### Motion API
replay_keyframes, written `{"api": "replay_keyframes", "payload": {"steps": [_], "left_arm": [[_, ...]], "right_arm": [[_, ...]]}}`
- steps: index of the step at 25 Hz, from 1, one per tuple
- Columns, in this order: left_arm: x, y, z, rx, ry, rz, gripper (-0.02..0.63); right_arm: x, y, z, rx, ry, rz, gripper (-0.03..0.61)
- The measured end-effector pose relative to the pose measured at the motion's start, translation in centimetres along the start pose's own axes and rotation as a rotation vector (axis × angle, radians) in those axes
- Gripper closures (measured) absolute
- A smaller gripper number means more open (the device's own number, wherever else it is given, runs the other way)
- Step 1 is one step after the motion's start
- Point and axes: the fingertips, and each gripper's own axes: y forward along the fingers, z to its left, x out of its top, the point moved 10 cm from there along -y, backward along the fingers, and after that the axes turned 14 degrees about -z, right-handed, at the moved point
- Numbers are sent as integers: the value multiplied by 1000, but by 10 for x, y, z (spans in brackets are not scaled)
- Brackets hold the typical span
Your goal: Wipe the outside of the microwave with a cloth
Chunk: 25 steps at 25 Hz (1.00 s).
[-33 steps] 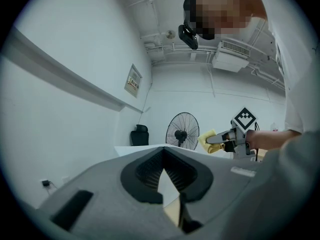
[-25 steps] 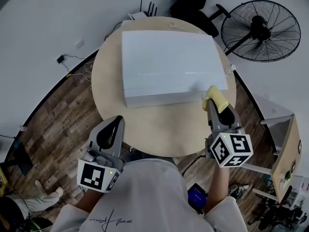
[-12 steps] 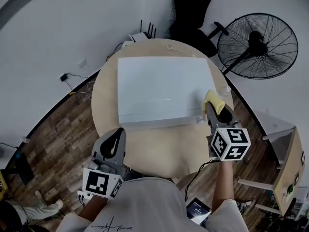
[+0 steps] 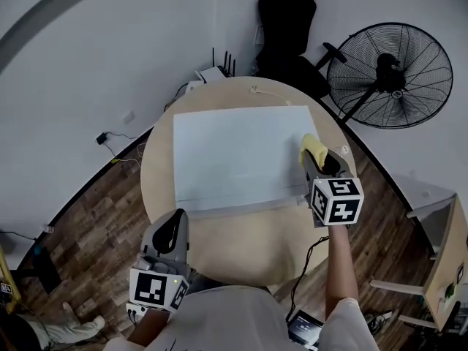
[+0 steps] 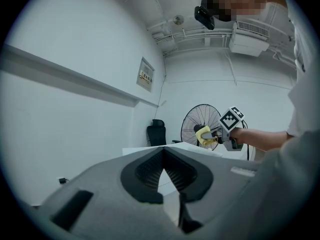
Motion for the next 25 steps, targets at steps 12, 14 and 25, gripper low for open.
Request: {"api": "replay_keyframes", "payload": {"steps": [12, 14, 25], "left_arm": [[-3, 18, 2, 20, 20, 33, 624], [-5, 21, 2, 15, 13, 42, 624], [-12, 31, 14, 44, 3, 73, 624]], "right_arm": [[-2, 69, -36, -28, -22, 7, 445], [-2, 82, -43, -40, -36, 14, 443], [-15, 152, -83, -139, -186, 182, 445]]}}
